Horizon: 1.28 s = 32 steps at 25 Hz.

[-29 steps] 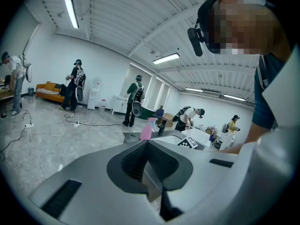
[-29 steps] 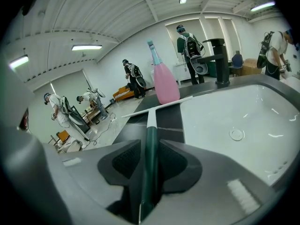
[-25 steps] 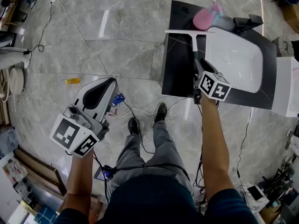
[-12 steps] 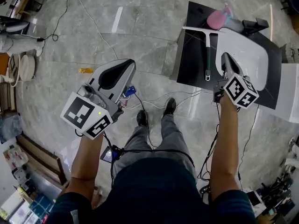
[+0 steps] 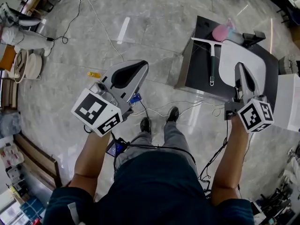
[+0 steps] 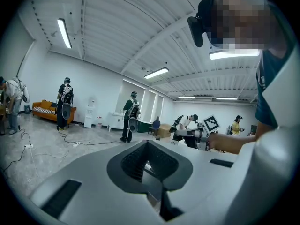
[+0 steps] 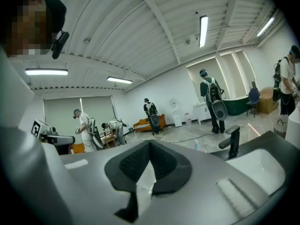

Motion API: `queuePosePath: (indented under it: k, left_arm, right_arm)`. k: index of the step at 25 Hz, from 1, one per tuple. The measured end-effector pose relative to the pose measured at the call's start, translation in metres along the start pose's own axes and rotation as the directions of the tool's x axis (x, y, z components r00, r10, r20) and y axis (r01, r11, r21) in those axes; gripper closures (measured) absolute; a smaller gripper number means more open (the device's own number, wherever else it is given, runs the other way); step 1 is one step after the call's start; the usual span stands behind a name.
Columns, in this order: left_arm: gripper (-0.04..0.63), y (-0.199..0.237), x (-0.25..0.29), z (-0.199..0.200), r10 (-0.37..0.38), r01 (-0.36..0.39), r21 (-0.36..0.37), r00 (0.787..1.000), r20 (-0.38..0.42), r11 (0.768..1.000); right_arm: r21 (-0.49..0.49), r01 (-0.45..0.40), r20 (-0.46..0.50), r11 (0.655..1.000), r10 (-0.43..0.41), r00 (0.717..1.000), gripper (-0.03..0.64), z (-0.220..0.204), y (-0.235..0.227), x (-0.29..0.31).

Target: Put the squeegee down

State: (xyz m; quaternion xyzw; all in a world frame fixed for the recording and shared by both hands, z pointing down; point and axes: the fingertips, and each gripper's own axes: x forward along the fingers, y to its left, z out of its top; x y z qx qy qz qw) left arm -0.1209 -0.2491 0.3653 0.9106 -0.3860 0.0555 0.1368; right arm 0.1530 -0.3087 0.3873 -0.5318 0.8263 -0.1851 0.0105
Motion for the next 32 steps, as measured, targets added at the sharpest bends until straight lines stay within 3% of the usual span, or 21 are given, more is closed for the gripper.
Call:
queuePosePath:
  k: [7, 14, 32]
  left_arm:
    - [0.591, -0.010, -0.038, 0.018, -0.006, 0.006, 0.015, 0.999, 0.049, 1.000]
    - [0.591, -0.023, -0.070, 0.035, -0.034, 0.031, 0.033, 0.995, 0.093, 0.999]
    - [0.591, -0.045, -0.121, 0.022, -0.078, 0.074, 0.037, 0.992, 0.099, 0.997]
  right_arm:
    - [-0.068, -0.095, 0.080, 0.993, 0.101, 0.992, 0.609, 0.047, 0.078, -0.049]
    - [-0.188, -0.105, 0.118, 0.976, 0.128, 0.985, 0.609, 0.080, 0.137, -0.101]
    - [-0.201, -0.028, 0.151, 0.979, 0.059, 0.987, 0.610, 0.076, 0.169, -0.168]
